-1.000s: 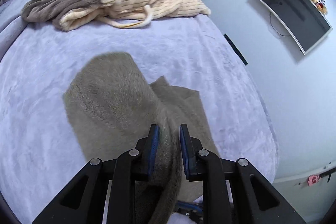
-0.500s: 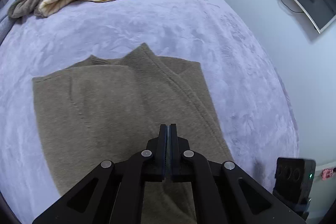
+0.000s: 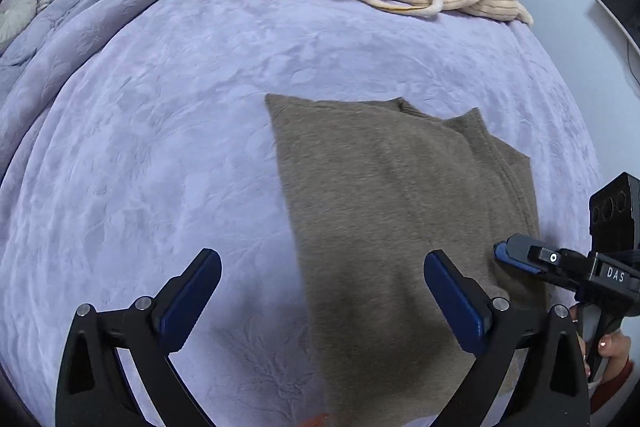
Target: Fold small clothes
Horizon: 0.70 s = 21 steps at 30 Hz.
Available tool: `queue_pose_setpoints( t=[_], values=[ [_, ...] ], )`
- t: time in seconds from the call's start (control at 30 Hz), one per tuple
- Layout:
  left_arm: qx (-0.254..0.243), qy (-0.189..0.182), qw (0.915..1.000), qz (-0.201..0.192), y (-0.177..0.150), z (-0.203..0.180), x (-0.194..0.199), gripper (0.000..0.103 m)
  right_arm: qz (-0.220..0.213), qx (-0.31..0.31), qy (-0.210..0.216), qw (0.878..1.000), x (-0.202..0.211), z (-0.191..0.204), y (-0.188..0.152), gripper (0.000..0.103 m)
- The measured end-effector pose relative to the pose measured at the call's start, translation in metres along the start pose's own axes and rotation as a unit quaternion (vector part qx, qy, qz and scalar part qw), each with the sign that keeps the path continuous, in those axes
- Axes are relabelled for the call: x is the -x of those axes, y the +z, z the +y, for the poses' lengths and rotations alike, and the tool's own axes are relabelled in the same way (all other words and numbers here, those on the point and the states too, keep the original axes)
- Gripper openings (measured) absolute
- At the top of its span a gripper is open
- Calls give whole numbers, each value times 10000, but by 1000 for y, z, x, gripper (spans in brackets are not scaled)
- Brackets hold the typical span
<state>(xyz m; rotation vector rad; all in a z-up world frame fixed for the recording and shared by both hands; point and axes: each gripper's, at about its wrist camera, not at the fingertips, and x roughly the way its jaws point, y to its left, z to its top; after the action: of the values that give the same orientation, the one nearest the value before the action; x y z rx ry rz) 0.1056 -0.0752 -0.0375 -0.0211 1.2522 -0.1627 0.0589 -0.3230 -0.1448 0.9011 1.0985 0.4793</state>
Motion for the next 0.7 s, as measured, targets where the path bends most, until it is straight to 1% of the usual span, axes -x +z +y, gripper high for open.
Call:
queue_pose_setpoints(
  t=[0.07,0.17,0.2,0.27,0.3,0.33,0.37,0.4,0.43,0.47,0.6,0.7],
  values=[
    [82,-10,9999,118,-1,11,-9,101,156,80,-33,9998,-11,1,7,57],
    [286,-3,9993,260,-5,30,-29,101,379,210,71,9990,-24,6,19,57],
    [429,-17,9986,311,-7,38,-36,101,441,211,106,9987,-30,6,26,57],
    [789,-421,9950,434,-10,54,-47,101,570,83,220,9981,-38,3,32,57],
    [909,-545,9934,441,-11,59,-49,101,627,-1,272,9977,-46,4,35,54],
    [969,-581,9928,405,-12,61,-50,101,678,-2,273,9973,-51,5,37,38],
    [959,-561,9932,353,-13,62,-49,101,773,69,176,9968,-53,8,34,23],
    [899,-474,9944,296,-14,60,-48,101,892,148,51,9959,-59,12,32,13],
    [830,-381,9955,257,-14,58,-46,101,863,196,-40,9961,-61,17,31,13],
    [764,-351,9962,234,-14,56,-44,101,818,214,12,9964,-59,21,30,13],
    [435,-413,9981,110,-6,38,-28,101,395,208,848,9954,-27,45,36,12],
    [137,-607,9981,-43,4,8,-17,101,202,372,1077,9933,0,61,40,12]
  ],
)
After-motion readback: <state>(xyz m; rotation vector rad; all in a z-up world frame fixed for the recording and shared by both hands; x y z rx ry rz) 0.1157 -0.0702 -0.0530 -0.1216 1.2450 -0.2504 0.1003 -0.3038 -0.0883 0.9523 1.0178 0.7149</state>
